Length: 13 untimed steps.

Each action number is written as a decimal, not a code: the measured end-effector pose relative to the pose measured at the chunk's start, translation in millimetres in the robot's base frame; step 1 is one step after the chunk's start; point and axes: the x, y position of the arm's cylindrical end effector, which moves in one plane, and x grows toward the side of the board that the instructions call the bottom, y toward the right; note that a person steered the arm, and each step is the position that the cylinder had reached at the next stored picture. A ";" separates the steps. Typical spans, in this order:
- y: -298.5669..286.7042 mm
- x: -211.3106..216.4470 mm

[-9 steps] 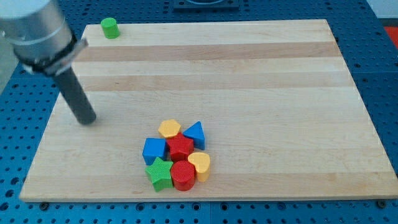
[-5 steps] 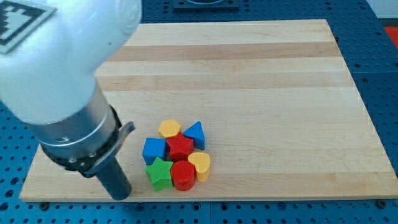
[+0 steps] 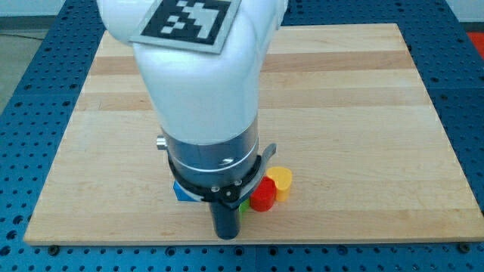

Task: Move the green star to the top center of the board

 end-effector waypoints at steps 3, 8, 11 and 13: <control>10.7 -79.5; -38.9 -125.0; -51.7 -173.4; -83.0 -192.8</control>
